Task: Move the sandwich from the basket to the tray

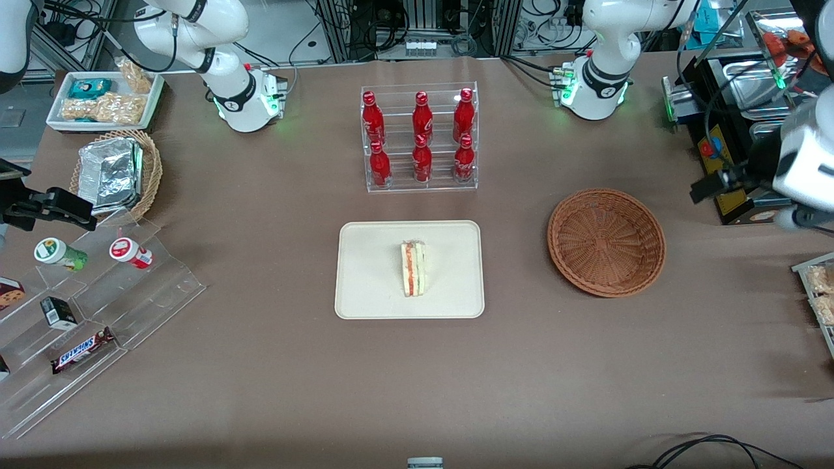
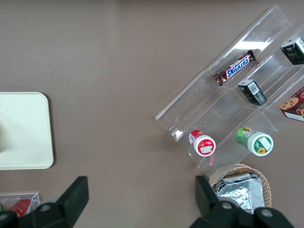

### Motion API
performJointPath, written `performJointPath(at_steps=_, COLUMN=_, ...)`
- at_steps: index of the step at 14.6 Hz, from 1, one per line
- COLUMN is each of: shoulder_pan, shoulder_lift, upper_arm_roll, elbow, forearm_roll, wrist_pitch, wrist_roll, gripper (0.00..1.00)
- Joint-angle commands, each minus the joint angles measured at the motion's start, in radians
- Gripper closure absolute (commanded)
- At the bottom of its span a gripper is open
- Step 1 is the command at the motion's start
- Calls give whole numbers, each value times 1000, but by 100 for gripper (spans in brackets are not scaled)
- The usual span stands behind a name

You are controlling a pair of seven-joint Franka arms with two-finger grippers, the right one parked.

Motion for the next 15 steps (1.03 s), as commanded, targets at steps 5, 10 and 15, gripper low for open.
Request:
performJointPath(at_steps=5, shoulder_pan=-37, shoulder_lift=-108, upper_arm_roll=-26, elbow=-113, forearm_roll=13, wrist_pitch=11, wrist_roll=10, gripper=0)
performJointPath(at_steps=10, shoulder_pan=-95, shoulder_lift=-151, upper_arm_roll=-12, elbow=-187, forearm_roll=9, wrist_pitch=112, wrist_roll=-30, gripper=0)
performJointPath(at_steps=15, shoulder_pan=-150, shoulder_lift=-148, upper_arm_roll=51, elbow=-162, forearm_roll=-16, wrist_pitch=104, wrist_roll=-27, gripper=0)
